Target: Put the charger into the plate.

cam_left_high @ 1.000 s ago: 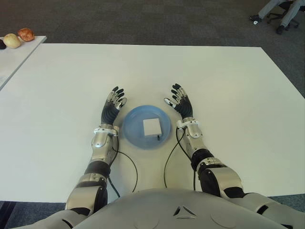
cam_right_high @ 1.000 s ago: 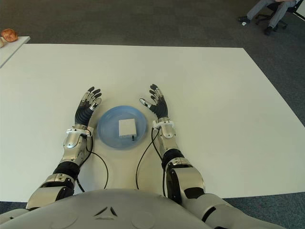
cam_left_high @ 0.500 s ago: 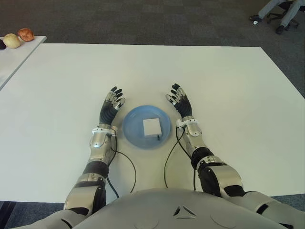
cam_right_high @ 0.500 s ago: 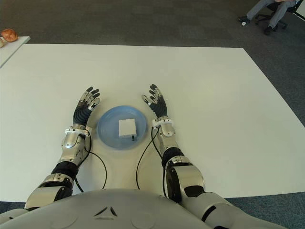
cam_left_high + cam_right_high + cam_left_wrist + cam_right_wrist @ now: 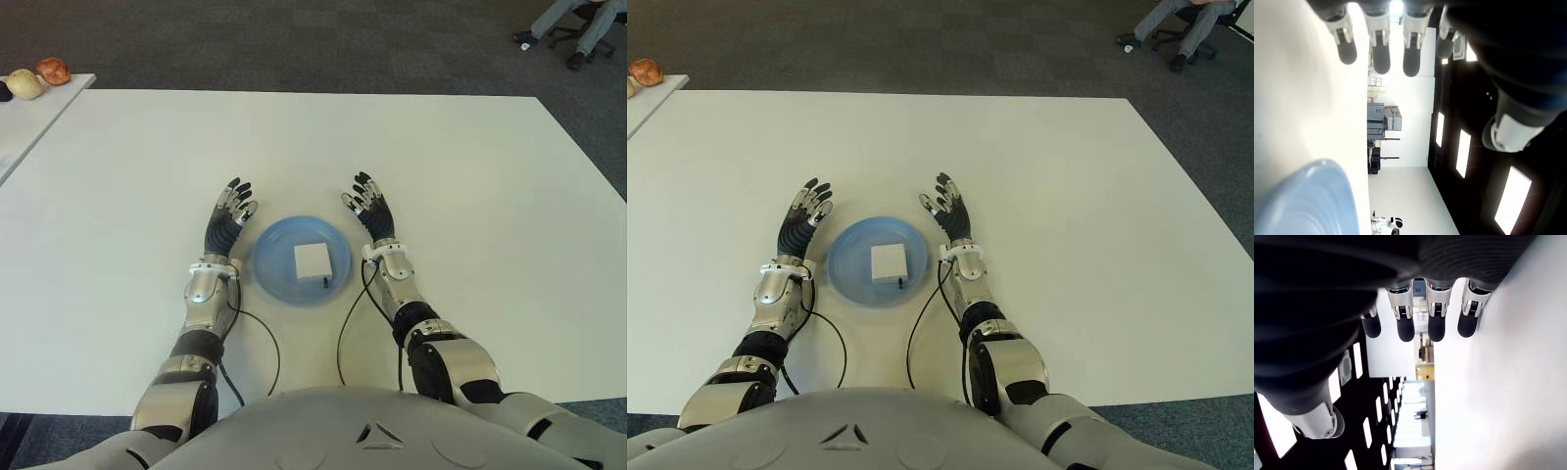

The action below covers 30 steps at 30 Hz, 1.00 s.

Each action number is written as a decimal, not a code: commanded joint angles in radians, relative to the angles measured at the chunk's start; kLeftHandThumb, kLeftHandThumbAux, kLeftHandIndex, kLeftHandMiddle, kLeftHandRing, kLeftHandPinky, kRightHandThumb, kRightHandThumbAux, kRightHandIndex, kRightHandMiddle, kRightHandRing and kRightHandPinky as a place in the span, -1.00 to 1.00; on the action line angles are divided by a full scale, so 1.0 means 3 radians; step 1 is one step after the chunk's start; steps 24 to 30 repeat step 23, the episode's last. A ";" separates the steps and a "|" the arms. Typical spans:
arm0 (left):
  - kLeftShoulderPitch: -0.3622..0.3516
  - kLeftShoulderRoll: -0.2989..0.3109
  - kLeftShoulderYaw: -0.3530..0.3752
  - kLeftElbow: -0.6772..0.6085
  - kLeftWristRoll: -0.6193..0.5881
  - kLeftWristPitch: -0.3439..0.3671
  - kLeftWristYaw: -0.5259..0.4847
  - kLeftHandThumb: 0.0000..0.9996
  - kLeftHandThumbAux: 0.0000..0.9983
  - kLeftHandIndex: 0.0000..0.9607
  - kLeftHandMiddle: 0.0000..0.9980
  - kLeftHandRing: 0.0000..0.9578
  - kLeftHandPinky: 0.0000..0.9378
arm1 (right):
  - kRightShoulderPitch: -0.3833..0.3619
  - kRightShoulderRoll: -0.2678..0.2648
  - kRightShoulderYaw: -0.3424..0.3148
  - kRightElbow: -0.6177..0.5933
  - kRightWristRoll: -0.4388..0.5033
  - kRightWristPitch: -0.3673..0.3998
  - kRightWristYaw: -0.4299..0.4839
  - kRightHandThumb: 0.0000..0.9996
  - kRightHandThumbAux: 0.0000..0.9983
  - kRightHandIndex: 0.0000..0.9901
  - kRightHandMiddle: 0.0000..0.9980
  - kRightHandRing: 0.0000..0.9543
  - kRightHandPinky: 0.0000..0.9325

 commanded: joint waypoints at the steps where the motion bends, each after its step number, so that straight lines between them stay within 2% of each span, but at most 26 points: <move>1: 0.0215 0.0012 0.0026 0.0226 0.0013 0.0273 0.0042 -1.00 0.09 -0.90 -0.71 -0.73 -0.73 | 0.0221 0.0016 -0.0004 0.0170 0.0003 0.0262 -0.0003 -0.84 0.30 -0.86 -0.79 -0.84 -0.83; 15: 0.0199 0.0017 0.0036 0.0227 0.0022 0.0371 0.0149 -1.00 0.12 -0.93 -0.72 -0.73 -0.71 | 0.0104 0.0018 -0.0063 0.0284 0.0099 0.0665 0.0239 -0.83 0.28 -0.99 -0.96 -0.99 -0.93; 30: 0.0162 0.0026 0.0029 0.0267 0.0032 0.0403 0.0188 -1.00 0.12 -0.92 -0.71 -0.72 -0.71 | 0.0103 0.0018 -0.0058 0.0267 0.0085 0.0704 0.0245 -0.80 0.30 -1.00 -0.99 -1.00 -0.93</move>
